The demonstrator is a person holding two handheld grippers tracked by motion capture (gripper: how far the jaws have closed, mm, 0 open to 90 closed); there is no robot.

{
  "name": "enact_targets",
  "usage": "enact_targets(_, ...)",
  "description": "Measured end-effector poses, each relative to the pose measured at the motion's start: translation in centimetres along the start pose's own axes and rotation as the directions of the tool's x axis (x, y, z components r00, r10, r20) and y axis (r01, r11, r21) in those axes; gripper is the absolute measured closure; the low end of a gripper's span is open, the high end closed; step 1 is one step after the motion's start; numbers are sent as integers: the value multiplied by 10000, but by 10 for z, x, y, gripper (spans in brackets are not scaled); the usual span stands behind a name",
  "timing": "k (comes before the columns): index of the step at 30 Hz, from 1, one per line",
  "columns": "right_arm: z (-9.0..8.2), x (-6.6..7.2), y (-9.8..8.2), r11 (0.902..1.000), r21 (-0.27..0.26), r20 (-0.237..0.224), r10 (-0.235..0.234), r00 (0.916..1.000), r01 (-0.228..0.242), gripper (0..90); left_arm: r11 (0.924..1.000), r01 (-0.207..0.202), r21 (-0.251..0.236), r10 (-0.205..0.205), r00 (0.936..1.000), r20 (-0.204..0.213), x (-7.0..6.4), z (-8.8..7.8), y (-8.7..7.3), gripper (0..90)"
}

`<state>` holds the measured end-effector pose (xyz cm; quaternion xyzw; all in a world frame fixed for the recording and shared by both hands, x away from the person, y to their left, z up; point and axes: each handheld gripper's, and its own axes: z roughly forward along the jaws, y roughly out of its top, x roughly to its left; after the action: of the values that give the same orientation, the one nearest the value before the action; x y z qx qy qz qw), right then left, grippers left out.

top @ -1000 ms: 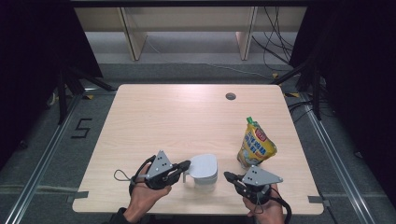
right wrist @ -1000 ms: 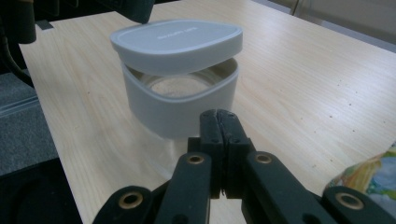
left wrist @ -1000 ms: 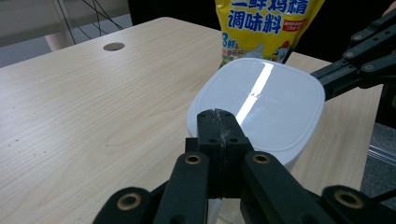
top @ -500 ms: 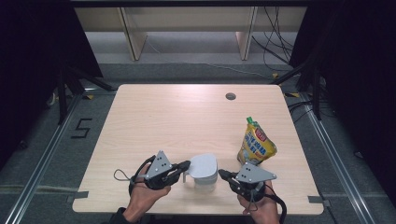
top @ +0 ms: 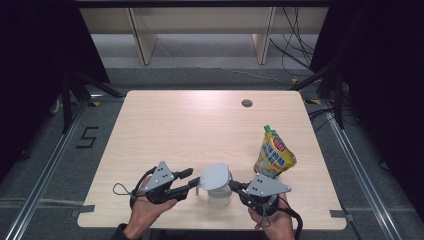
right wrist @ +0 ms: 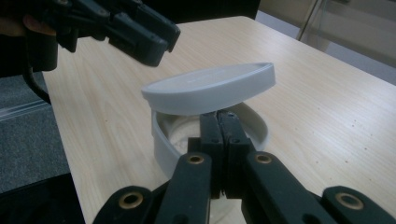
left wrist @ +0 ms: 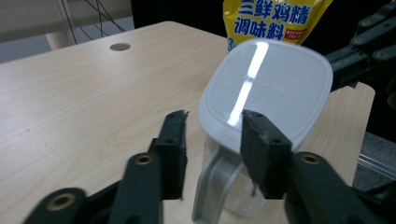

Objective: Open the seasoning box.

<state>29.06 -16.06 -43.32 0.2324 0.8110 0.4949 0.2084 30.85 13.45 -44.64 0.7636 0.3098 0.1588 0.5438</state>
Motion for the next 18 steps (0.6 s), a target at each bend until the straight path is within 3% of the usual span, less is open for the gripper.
enact_targets(1, 1, 2, 2, 10000, -8, -19, -15, 10000, 15, 900, 10000, -90, -36, 90, 9999, 58, 2, -1, -3, 524)
enact_targets(5, 3, 4, 9, 10000, -17, -14, -91, 10000, 91, 900, 9965, 19, 839, -35, 9998, 196, 4, -4, -23, 376)
enact_targets(7, 5, 5, 13, 9998, -178, 12, -119, 9999, 119, 900, 9916, -268, 1263, 255, 9996, 116, 4, -6, -30, 335)
enact_targets(10, 8, 6, 17, 9995, -176, -72, -280, 9996, 279, 900, 9905, -184, 1363, 171, 9998, 105, 4, -8, -36, 298)
enact_targets(11, 12, 10, 22, 9990, -362, -172, -272, 9995, 266, 900, 9883, -353, 1487, 325, 9993, 208, 7, -9, -39, 287)
enact_targets(14, 18, 15, 27, 9987, -360, -329, -381, 9987, 369, 900, 9886, 78, 1501, -84, 10000, 35, 8, -7, -43, 268)
enact_targets(18, 28, 23, 33, 9983, -433, -513, -416, 9978, 394, 900, 9865, 128, 1635, -146, 9998, 96, 9, -3, -47, 258)
